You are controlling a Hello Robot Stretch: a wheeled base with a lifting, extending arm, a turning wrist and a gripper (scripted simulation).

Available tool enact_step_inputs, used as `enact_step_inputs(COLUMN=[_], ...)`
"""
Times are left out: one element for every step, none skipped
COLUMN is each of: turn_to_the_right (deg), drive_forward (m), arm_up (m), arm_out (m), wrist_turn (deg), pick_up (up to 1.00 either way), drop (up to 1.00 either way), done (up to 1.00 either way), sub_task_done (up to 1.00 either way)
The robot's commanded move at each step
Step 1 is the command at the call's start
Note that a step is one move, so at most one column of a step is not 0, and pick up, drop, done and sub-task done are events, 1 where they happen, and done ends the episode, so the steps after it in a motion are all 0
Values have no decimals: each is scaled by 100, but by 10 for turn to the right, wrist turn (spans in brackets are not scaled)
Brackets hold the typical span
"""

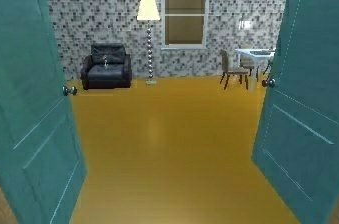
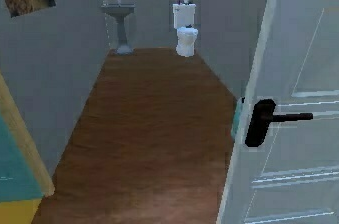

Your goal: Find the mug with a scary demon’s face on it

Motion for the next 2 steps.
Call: enact_step_inputs(turn_to_the_right=[30,0], drive_forward=[0,100], arm_up=[0,0], arm_out=[0,0], wrist_turn=[0,0], pick_up=[0,0], drop=[0,0], done=[0,0], sub_task_done=[0,0])
